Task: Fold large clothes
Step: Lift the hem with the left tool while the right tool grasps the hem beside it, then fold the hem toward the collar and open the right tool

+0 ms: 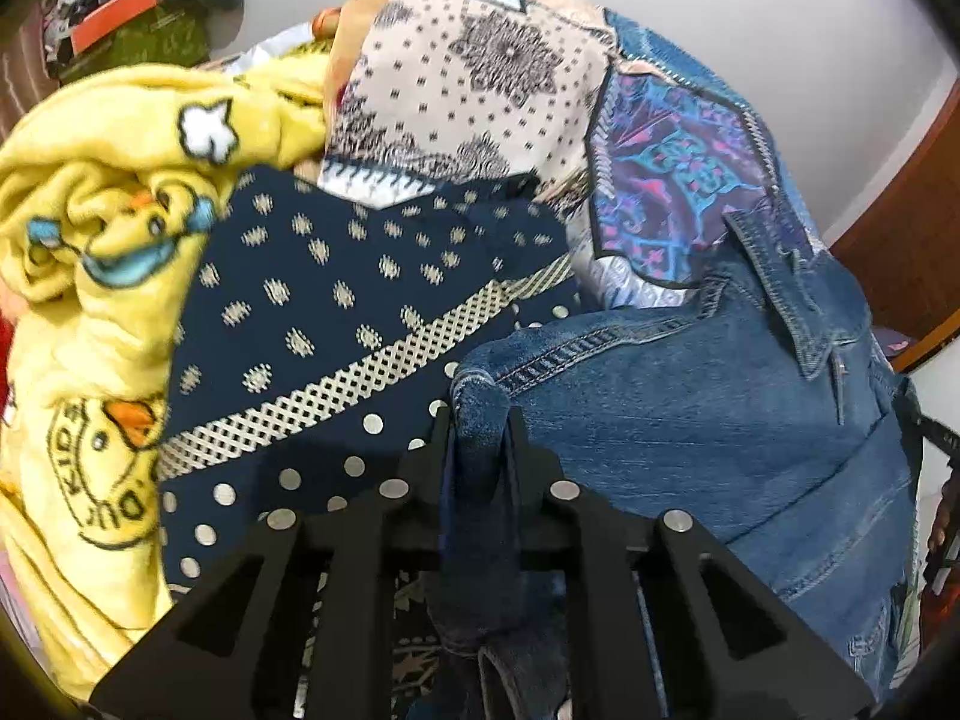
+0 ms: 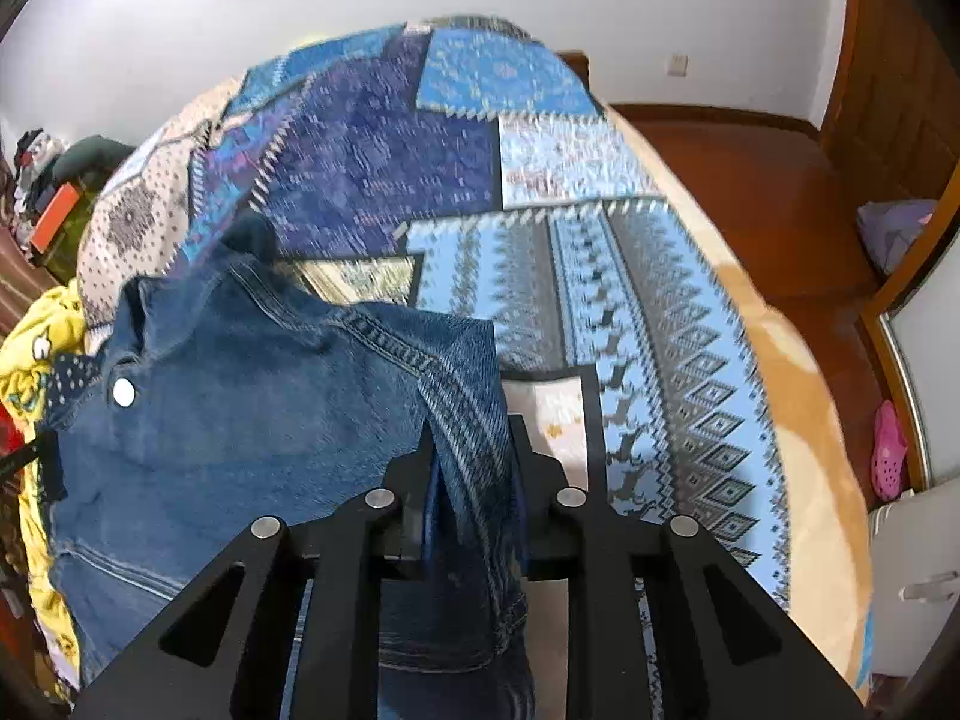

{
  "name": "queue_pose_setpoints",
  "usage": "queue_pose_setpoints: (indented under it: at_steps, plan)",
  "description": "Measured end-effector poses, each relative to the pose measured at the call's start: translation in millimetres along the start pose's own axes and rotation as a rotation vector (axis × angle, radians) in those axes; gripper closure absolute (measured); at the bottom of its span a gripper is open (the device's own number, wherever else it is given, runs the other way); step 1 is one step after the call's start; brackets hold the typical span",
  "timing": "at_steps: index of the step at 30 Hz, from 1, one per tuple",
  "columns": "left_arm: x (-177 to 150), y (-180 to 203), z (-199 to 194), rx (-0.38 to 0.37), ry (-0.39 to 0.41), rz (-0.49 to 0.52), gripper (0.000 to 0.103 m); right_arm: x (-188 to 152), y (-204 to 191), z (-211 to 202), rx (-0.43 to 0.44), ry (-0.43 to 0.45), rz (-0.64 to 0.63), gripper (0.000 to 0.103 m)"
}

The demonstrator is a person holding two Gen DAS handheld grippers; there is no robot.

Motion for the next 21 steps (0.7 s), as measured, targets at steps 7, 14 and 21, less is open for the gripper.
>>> queue_pose_setpoints:
  at_steps: [7, 14, 21]
  plan:
    - [-7, 10, 3, 0.079, -0.022, 0.092, 0.068, -15, 2, 0, -0.036, -0.067, -0.014, 0.048]
    - [-9, 13, -43, 0.044, -0.002, 0.095, 0.06, -16, -19, -44, 0.0, -0.019, -0.054, 0.047]
    - [-17, 23, -129, -0.02, 0.099, 0.116, 0.055, -22, -61, -110, 0.039, 0.074, -0.132, 0.047]
Point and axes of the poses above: each gripper's, at about its wrist camera, not at the fingertips, and z roughly the way its jaws point, y to its right, x to its top, the point moved 5 cm from there along z, roughly the way its jaws point, and after that the axes turned 12 degrees about x, right-handed, at the moved point
